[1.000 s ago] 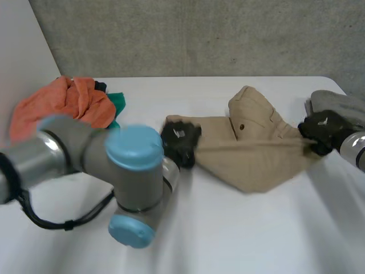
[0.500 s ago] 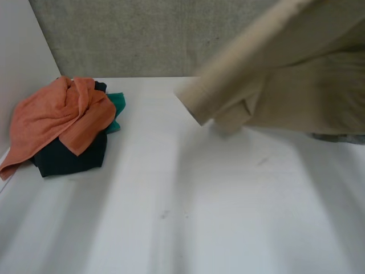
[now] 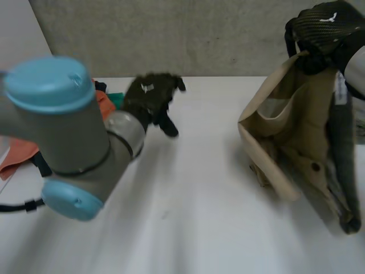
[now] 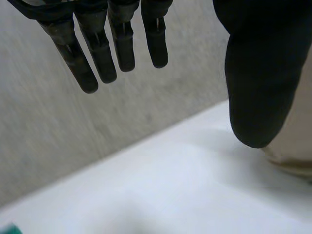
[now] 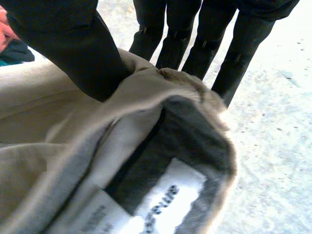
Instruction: Fold the laundry.
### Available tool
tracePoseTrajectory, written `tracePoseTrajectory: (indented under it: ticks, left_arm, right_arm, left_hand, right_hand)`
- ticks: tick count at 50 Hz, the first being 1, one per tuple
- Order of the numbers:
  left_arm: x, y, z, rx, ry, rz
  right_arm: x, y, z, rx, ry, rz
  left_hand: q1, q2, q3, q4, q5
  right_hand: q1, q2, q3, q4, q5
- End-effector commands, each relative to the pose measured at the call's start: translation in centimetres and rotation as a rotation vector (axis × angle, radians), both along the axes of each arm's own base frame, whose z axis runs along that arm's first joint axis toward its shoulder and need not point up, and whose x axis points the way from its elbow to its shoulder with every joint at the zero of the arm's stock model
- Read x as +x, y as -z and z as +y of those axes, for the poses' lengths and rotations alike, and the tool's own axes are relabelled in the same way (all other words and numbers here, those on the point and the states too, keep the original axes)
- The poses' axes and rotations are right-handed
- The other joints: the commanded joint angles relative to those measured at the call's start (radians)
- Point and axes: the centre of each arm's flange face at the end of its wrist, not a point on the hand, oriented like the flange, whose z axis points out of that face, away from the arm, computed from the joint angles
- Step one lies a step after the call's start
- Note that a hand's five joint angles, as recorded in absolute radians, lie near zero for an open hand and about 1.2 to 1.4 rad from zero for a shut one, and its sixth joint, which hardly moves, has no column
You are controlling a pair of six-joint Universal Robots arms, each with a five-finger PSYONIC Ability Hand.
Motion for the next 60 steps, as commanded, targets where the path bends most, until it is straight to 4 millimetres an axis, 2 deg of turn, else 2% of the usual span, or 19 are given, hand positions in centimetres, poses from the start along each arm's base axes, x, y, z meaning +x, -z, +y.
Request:
tracePoseTrajectory:
  ticks: [1,7,16,21,26,31,32,35,37,38,41,42,46,47,50,51,55,58,60]
  left_arm:
    - [0.4,2.1,0.1,0.144,-0.020,0.092]
    - [-0.8,4.1,0.5,0.274,0.040,0.175]
    - [-2.3,4.6,0.8,0.434,0.095,0.357]
    - [-3.5,5.9,0.2,0.467,0.080,0.377]
    - [-5.5,8.1,1.2,0.495,0.102,0.349]
    - [-5.6,9.5,0.7,0.500,0.068,0.338]
    - [-5.6,9.9,0.5,0.498,0.056,0.336]
    - [-5.7,10.6,-0.3,0.482,0.017,0.331]
    - [-5.8,10.9,-0.8,0.474,0.000,0.329]
    - [-5.8,10.9,-0.8,0.472,-0.001,0.329]
    - [-5.4,10.4,-1.5,0.458,-0.014,0.327]
    - [-5.2,10.0,-1.6,0.449,-0.015,0.326]
    - [-3.7,3.4,-1.5,0.315,-0.001,0.340]
    - [-2.5,0.8,-1.6,0.249,-0.011,0.338]
    - [-0.3,-2.7,-1.8,0.140,-0.030,0.329]
    - [0.8,-5.1,-1.5,0.058,-0.037,0.317]
    - [2.9,-10.5,0.4,-0.135,-0.037,0.275]
    - [3.8,-12.7,1.7,-0.218,-0.036,0.252]
    - [4.7,-14.7,3.2,-0.294,-0.039,0.237]
  right_arm:
    - [1.7,-0.1,1.6,0.002,-0.040,-0.007]
    - [3.4,0.1,3.3,0.004,-0.071,-0.002]
    - [4.1,1.5,4.5,0.045,-0.082,0.020]
    - [4.1,1.6,4.7,0.050,-0.085,0.020]
    - [4.0,1.2,4.9,0.041,-0.085,0.015]
    - [3.9,0.8,5.2,0.032,-0.085,0.007]
    - [3.9,0.7,5.2,0.030,-0.085,0.004]
    - [3.7,0.2,5.4,0.020,-0.082,-0.002]
    - [3.6,-0.2,5.7,0.009,-0.083,-0.006]
    - [3.6,-0.3,5.8,0.005,-0.082,-0.009]
    - [3.3,-1.1,6.1,-0.018,-0.080,-0.015]
    - [3.2,-1.3,6.2,-0.027,-0.077,-0.017]
    - [2.5,-2.9,6.9,-0.080,-0.068,-0.027]
    - [2.4,-3.3,7.1,-0.090,-0.069,-0.030]
    - [2.1,-4.4,7.7,-0.127,-0.072,-0.043]
    - [2.0,-4.6,7.7,-0.133,-0.070,-0.044]
    - [0.8,-5.3,7.5,-0.150,-0.030,-0.038]
    - [-0.4,-6.2,7.8,-0.188,0.010,-0.025]
    - [-1.1,-7.5,8.8,-0.229,0.025,-0.027]
  left_hand:
    - [-0.034,-0.031,-0.033,-0.015,-0.008]
    - [-0.031,-0.028,-0.030,-0.012,-0.006]
    - [-0.016,-0.014,-0.015,0.002,0.009]
    - [-0.010,-0.008,-0.010,0.008,0.015]
    - [0.007,0.010,0.008,0.026,0.033]
    - [0.066,0.068,0.067,0.085,0.091]
    - [0.095,0.097,0.096,0.114,0.120]
    - [0.438,0.440,0.439,0.456,0.463]
    - [0.857,0.859,0.858,0.876,0.882]
    - [0.969,0.971,0.970,0.987,0.994]
    - [0.970,0.972,0.971,0.989,0.995]
    - [0.970,0.972,0.971,0.989,0.995]
    - [0.970,0.972,0.971,0.989,0.995]
    - [0.970,0.972,0.971,0.989,0.995]
    - [0.970,0.972,0.971,0.989,0.995]
    - [0.970,0.972,0.971,0.989,0.995]
    - [0.970,0.972,0.971,0.989,0.995]
    - [0.970,0.972,0.971,0.989,0.995]
    - [0.970,0.972,0.971,0.989,0.995]
  right_hand:
    - [0.277,0.217,0.206,0.198,0.228]
    - [0.277,0.217,0.206,0.198,0.228]
    - [0.277,0.217,0.206,0.198,0.228]
    - [0.277,0.217,0.206,0.198,0.228]
    - [0.277,0.217,0.206,0.198,0.228]
    - [0.277,0.217,0.206,0.198,0.228]
    - [0.277,0.217,0.206,0.198,0.228]
    - [0.277,0.217,0.206,0.198,0.228]
    - [0.277,0.217,0.206,0.198,0.228]
    - [0.277,0.217,0.206,0.198,0.228]
    - [0.277,0.217,0.206,0.198,0.228]
    - [0.277,0.217,0.206,0.198,0.228]
    - [0.277,0.217,0.206,0.198,0.228]
    - [0.277,0.217,0.206,0.198,0.228]
    - [0.277,0.217,0.206,0.198,0.228]
    - [0.277,0.217,0.206,0.198,0.228]
    - [0.277,0.217,0.206,0.198,0.228]
    - [0.277,0.217,0.206,0.198,0.228]
    - [0.277,0.217,0.206,0.198,0.228]
